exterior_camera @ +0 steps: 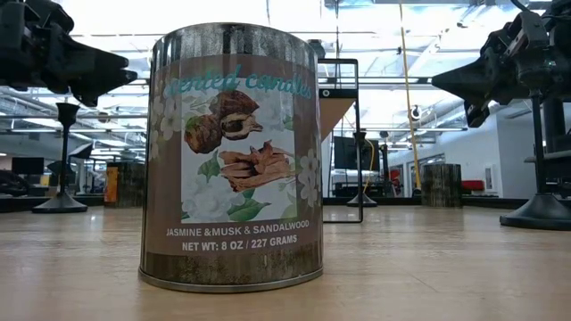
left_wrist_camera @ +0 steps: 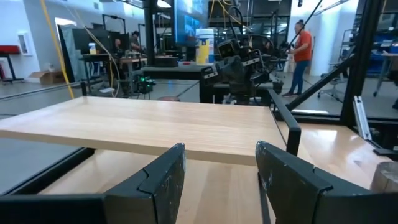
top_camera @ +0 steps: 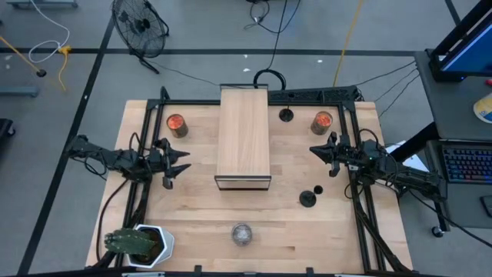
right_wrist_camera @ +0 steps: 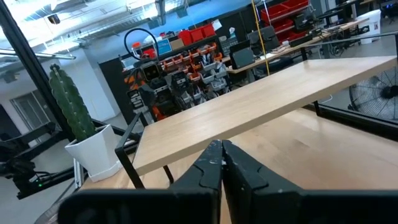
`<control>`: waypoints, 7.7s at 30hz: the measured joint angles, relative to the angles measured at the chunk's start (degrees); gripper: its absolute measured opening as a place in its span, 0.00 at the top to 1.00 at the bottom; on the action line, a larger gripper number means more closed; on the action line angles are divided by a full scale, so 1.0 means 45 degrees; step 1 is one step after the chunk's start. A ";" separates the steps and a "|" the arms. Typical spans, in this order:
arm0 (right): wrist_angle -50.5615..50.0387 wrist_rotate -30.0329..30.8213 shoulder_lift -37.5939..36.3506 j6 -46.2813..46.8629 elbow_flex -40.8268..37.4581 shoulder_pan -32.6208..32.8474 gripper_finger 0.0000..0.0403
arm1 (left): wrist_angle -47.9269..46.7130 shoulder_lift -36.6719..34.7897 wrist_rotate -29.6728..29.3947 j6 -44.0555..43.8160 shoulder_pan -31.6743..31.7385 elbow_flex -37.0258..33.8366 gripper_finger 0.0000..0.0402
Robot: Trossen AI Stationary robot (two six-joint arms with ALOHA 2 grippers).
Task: Pick & Place candle stick holders
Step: Put the left candlestick holder on the shelf
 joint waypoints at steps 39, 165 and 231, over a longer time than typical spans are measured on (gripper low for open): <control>0.0010 0.0057 -0.0005 0.0685 -0.0002 0.0000 1.00 | -0.8575 0.4813 -0.4616 -0.7855 0.0010 0.9291 0.50; 0.0010 0.0053 -0.0001 0.0685 -0.0003 0.0000 1.00 | -2.1365 1.1406 0.4420 -0.7980 1.1215 1.1754 0.50; 0.0005 0.0010 -0.0003 0.0680 0.0000 0.0000 1.00 | -1.9862 1.1419 0.7145 -0.9471 1.1200 1.4032 0.98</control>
